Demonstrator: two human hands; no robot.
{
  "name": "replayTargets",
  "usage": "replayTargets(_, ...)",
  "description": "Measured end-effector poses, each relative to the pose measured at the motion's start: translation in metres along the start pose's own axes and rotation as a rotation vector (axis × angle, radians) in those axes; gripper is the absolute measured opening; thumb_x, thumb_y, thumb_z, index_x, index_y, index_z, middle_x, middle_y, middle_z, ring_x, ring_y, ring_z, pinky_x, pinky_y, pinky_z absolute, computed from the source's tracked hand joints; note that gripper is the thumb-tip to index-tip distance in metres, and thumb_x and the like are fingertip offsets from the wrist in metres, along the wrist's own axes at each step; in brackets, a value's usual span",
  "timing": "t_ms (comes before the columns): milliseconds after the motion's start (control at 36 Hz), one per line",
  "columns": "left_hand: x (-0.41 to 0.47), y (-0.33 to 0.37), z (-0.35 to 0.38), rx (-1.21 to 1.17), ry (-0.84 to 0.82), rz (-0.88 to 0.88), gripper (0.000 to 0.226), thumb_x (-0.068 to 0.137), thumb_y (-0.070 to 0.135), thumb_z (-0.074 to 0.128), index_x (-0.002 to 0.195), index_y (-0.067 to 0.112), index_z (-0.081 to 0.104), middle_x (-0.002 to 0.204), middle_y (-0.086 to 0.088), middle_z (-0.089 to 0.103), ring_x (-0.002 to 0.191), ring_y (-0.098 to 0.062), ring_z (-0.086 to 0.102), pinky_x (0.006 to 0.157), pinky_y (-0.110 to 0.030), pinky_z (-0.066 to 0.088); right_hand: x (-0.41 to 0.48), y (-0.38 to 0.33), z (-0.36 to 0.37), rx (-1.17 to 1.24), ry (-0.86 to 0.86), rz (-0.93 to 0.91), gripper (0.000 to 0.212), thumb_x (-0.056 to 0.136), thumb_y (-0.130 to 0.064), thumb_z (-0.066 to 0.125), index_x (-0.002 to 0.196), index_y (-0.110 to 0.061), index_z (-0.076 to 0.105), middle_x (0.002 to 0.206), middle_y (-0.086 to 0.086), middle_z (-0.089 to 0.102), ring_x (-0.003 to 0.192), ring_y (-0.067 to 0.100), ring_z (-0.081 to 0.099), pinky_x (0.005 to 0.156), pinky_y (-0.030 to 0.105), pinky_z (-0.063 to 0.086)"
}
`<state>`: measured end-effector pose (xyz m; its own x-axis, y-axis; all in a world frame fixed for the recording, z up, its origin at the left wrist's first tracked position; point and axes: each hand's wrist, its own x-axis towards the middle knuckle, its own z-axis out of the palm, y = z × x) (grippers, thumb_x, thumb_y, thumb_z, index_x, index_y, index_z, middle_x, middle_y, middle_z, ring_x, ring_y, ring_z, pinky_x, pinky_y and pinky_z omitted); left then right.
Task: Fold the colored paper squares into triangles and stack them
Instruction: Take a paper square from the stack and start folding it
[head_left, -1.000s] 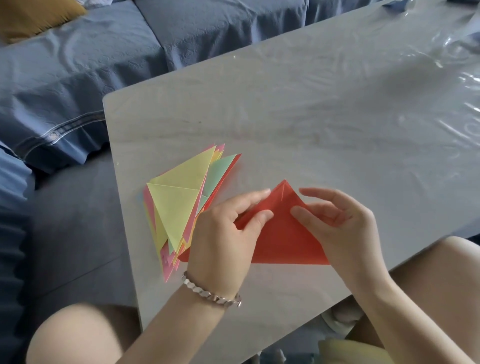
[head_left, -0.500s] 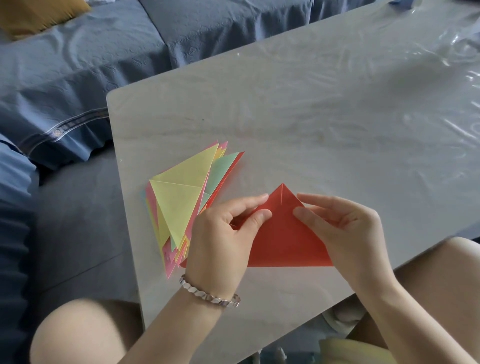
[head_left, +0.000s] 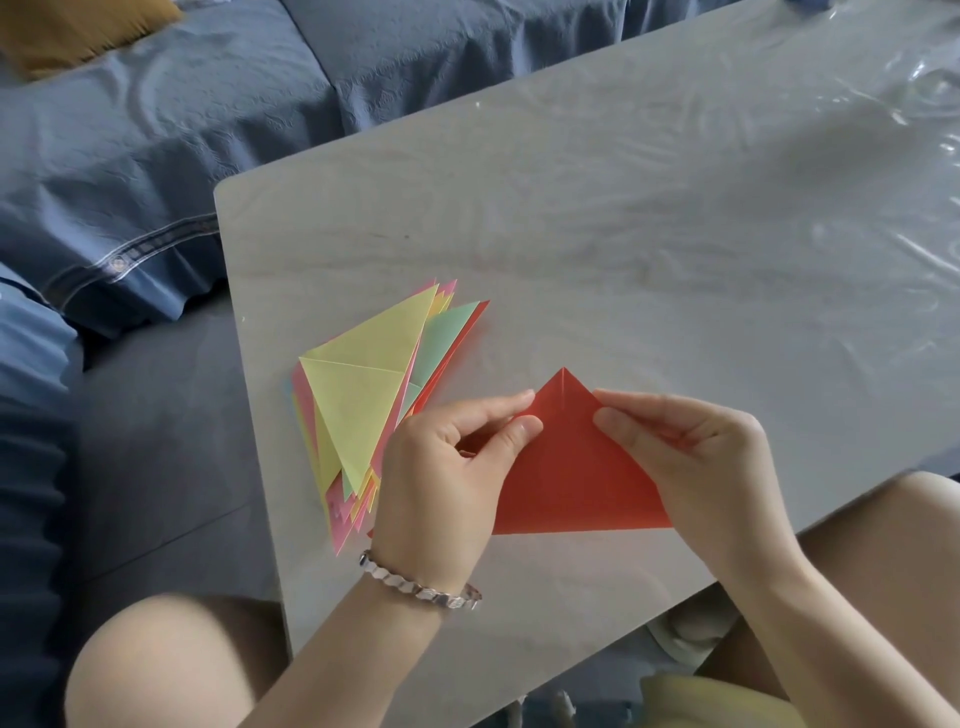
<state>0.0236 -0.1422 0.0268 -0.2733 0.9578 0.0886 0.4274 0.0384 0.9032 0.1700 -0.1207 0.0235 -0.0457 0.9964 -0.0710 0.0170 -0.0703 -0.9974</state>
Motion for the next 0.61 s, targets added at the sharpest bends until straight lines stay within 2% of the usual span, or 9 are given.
replayTargets(194, -0.002, -0.003, 0.0, 0.03, 0.015, 0.007, 0.018, 0.072, 0.015, 0.075, 0.078, 0.031, 0.07, 0.072, 0.029, 0.063, 0.075, 0.009, 0.062, 0.063, -0.001, 0.041, 0.005, 0.005, -0.006, -0.088, -0.047, -0.024, 0.028, 0.075, -0.01, 0.07, 0.066, -0.037, 0.073, 0.07, -0.012, 0.072, 0.064, 0.005, 0.067, 0.06, 0.015, 0.052)
replayTargets(333, 0.001, -0.003, 0.003, 0.011, 0.001, -0.051, 0.019, 0.069, 0.017, 0.077, 0.077, 0.033, 0.071, 0.067, 0.024, 0.067, 0.067, 0.005, 0.063, 0.063, -0.003, 0.043, 0.01, 0.006, -0.012, -0.204, -0.133, -0.016, 0.025, 0.077, -0.013, 0.07, 0.069, -0.037, 0.073, 0.071, -0.016, 0.071, 0.065, 0.001, 0.066, 0.061, 0.012, 0.05)
replayTargets(417, 0.004, -0.005, 0.004, -0.035, -0.068, -0.132, 0.027, 0.069, 0.016, 0.078, 0.08, 0.037, 0.067, 0.064, 0.018, 0.068, 0.061, 0.005, 0.062, 0.063, -0.006, 0.045, 0.017, 0.003, -0.017, -0.299, -0.225, -0.037, 0.024, 0.078, -0.015, 0.07, 0.07, -0.038, 0.073, 0.074, -0.019, 0.071, 0.07, -0.002, 0.065, 0.066, 0.012, 0.05)
replayTargets(472, 0.008, -0.007, 0.005, -0.073, -0.137, -0.203, 0.025, 0.069, 0.014, 0.078, 0.079, 0.034, 0.069, 0.059, 0.013, 0.067, 0.058, 0.003, 0.061, 0.061, -0.013, 0.051, 0.022, 0.0, -0.02, -0.409, -0.305, -0.07, 0.022, 0.078, -0.018, 0.07, 0.074, -0.039, 0.073, 0.077, -0.023, 0.07, 0.075, -0.006, 0.064, 0.07, 0.009, 0.048)
replayTargets(556, 0.014, -0.008, 0.005, -0.182, -0.27, -0.316, 0.02, 0.07, 0.008, 0.076, 0.069, 0.027, 0.071, 0.058, 0.008, 0.068, 0.057, -0.003, 0.063, 0.056, -0.02, 0.054, 0.031, -0.004, -0.023, -0.547, -0.454, -0.126, 0.019, 0.078, -0.021, 0.071, 0.078, -0.04, 0.072, 0.08, -0.029, 0.067, 0.079, -0.01, 0.061, 0.072, 0.005, 0.044)
replayTargets(611, 0.016, -0.009, 0.008, -0.173, -0.299, -0.341, 0.019, 0.072, 0.008, 0.074, 0.064, 0.024, 0.071, 0.061, 0.005, 0.07, 0.059, -0.007, 0.064, 0.058, -0.024, 0.055, 0.039, -0.005, -0.025, -0.648, -0.502, -0.191, 0.017, 0.078, -0.023, 0.071, 0.08, -0.039, 0.073, 0.077, -0.032, 0.066, 0.08, -0.015, 0.059, 0.073, 0.002, 0.041)
